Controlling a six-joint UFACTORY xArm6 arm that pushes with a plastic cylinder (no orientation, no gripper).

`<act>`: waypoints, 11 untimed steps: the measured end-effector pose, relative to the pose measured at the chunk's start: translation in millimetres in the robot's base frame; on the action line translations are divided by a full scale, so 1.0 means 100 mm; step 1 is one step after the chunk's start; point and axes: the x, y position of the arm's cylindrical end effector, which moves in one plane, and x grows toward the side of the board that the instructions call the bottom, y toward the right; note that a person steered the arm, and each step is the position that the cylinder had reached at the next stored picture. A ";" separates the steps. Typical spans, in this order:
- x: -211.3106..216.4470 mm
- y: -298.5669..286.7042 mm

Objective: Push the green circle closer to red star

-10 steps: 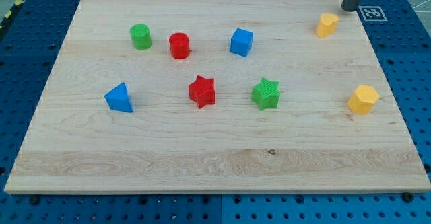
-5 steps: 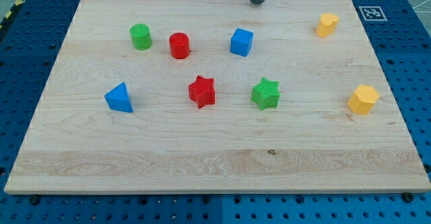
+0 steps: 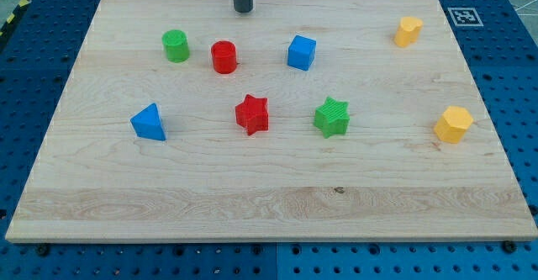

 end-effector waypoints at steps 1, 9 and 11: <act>0.42 -0.40; 1.68 -1.36; 1.59 -1.17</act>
